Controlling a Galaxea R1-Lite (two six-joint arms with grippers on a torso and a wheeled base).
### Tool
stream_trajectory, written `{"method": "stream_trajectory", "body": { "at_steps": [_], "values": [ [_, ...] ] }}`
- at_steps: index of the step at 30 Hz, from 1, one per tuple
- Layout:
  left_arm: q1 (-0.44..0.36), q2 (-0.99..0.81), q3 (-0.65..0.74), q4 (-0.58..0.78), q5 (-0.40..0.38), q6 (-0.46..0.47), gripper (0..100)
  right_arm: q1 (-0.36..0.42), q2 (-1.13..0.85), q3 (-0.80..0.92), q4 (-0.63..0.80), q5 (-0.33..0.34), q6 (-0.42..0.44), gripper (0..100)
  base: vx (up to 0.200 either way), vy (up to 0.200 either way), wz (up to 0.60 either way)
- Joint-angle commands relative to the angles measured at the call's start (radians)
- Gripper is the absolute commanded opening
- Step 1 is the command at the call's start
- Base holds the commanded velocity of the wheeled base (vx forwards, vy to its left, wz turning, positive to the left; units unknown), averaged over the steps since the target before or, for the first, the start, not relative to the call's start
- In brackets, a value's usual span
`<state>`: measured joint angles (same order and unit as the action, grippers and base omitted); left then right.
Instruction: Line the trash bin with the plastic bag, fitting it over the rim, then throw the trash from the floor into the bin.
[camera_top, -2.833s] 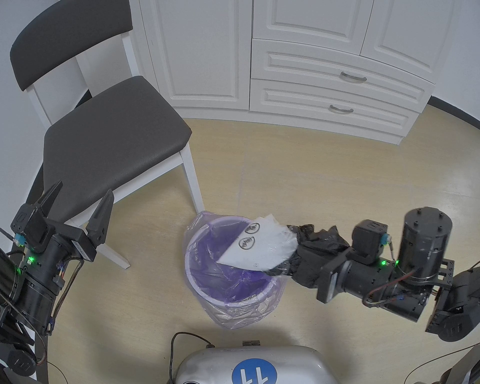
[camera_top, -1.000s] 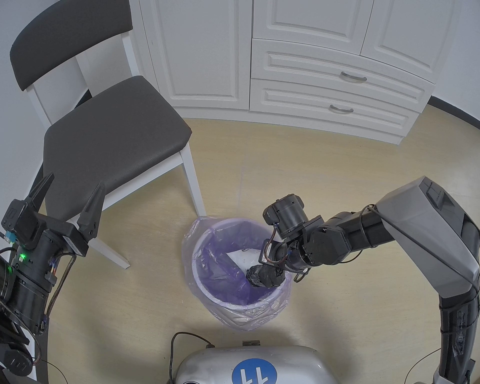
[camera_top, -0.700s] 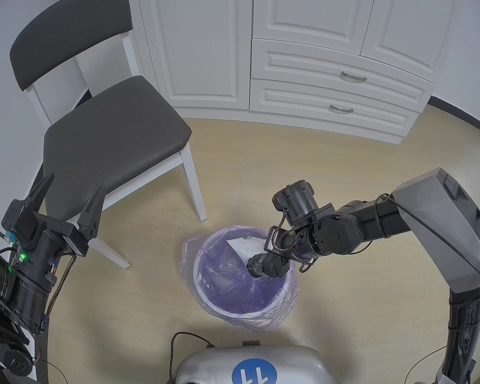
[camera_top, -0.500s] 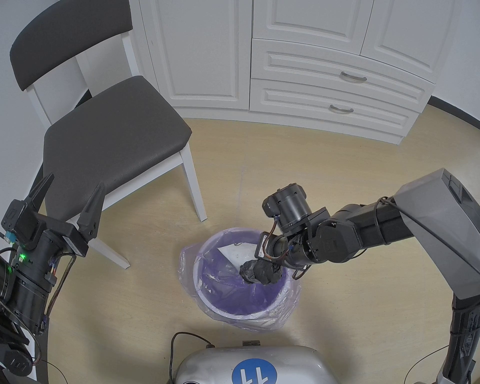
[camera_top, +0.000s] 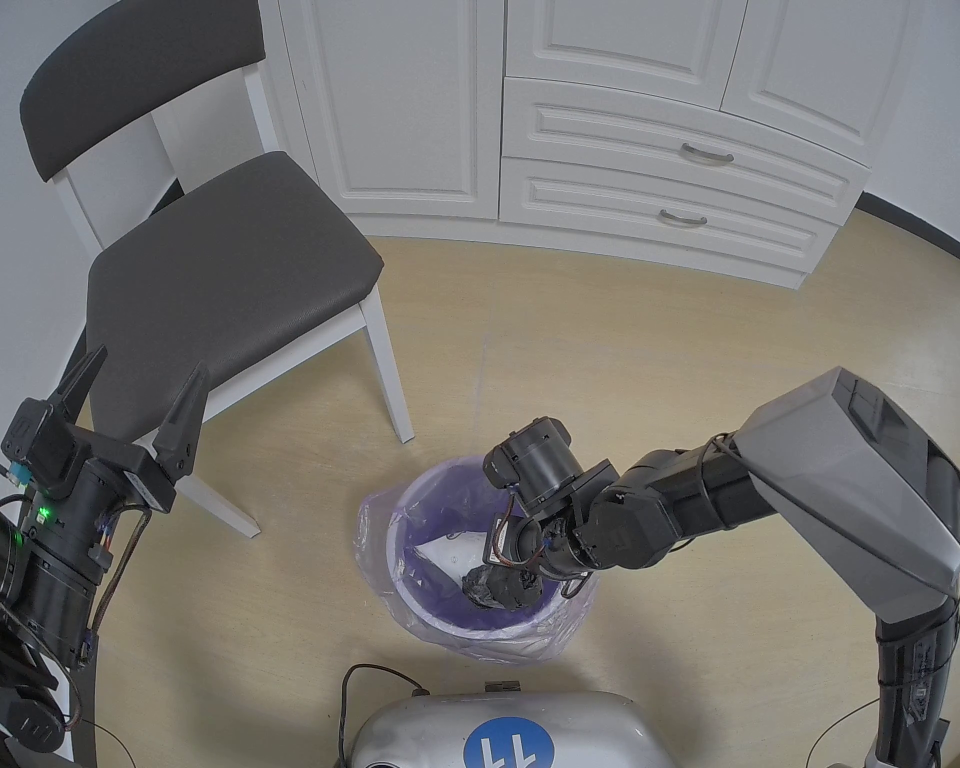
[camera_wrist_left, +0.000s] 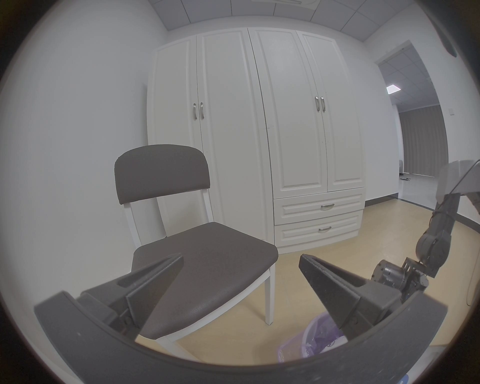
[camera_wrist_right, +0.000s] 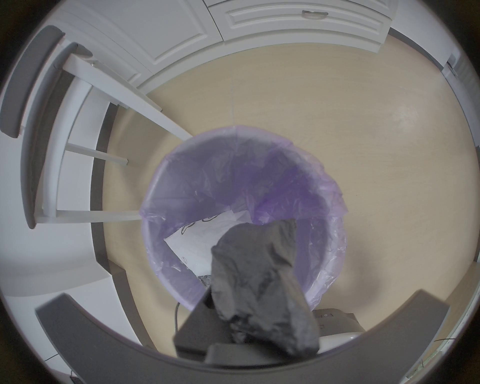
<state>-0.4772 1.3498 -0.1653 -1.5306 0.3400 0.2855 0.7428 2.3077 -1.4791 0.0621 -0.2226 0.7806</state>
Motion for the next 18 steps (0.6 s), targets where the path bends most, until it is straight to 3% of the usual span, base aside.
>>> {"method": "stream_trajectory", "body": {
  "at_steps": [1, 18],
  "values": [
    [0.0, 0.0, 0.0, 0.0, 0.001, 0.0, 100, -0.011, 0.047, -0.018, 0.002, -0.001, -0.008, 0, 0.0, 0.0, 0.0],
    [0.0, 0.002, 0.0, 0.0, 0.001, 0.0, 100, -0.037, 0.174, -0.124, 0.062, -0.006, -0.011, 0, 0.0, 0.0, 0.0]
  ]
}}
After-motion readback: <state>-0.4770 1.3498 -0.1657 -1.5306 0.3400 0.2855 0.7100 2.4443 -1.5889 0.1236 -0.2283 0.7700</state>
